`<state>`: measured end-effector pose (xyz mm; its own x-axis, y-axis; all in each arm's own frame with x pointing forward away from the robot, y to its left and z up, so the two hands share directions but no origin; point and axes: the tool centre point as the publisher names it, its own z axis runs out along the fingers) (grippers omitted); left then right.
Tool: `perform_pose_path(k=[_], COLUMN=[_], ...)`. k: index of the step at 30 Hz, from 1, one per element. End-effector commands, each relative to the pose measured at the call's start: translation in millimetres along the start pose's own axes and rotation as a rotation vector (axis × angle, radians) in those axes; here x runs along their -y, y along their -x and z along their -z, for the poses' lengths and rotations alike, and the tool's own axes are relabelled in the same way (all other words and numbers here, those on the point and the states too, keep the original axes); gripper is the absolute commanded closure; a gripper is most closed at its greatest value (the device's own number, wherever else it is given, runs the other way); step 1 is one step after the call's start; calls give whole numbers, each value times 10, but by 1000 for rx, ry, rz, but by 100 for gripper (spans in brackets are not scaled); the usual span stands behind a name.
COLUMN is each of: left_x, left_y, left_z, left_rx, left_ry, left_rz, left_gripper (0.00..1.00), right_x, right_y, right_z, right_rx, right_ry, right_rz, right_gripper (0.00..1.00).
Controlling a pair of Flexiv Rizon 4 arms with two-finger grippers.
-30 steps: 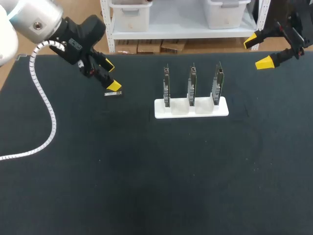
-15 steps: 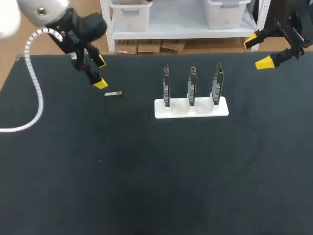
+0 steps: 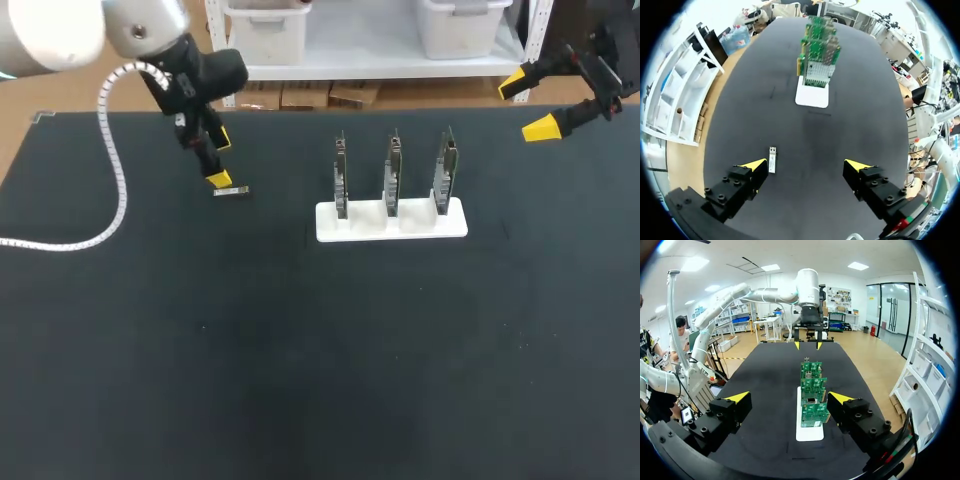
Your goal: Pick up the optical module with the left hand, and insert it into the network port with the right hand.
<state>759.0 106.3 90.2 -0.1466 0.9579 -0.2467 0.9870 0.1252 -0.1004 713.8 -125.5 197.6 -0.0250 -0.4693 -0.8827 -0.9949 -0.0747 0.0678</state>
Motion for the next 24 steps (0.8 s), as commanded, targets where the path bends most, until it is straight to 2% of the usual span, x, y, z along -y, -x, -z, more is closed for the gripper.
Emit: perform_pose_path(k=[1, 3, 7, 9, 20, 23, 24], left_x=[-89, -79, -41, 1, 1, -18, -29], left_y=[54, 40, 20, 16, 16, 68, 82], left_z=[-109, -167, -197, -130, -130, 20, 39], left_rx=[-50, -40, 32, 76, 76, -88, -118], left_ry=[-82, -89, -100, -72, -72, -36, -25], left_rz=[6, 17, 23, 41, 41, 70, 73], left_gripper=[0, 0, 0, 0, 0, 0, 0], right_x=[5, 5, 5, 5, 5, 5, 5], right_y=[0, 0, 0, 0, 0, 0, 0], right_z=[-2, -2, -2, -2, -2, -2, -2], right_rx=[0, 0, 0, 0, 0, 0, 0], right_ry=[0, 0, 0, 0, 0, 0, 0], right_rz=[0, 0, 0, 0, 0, 0, 0], right_gripper=[0, 0, 0, 0, 0, 0, 0])
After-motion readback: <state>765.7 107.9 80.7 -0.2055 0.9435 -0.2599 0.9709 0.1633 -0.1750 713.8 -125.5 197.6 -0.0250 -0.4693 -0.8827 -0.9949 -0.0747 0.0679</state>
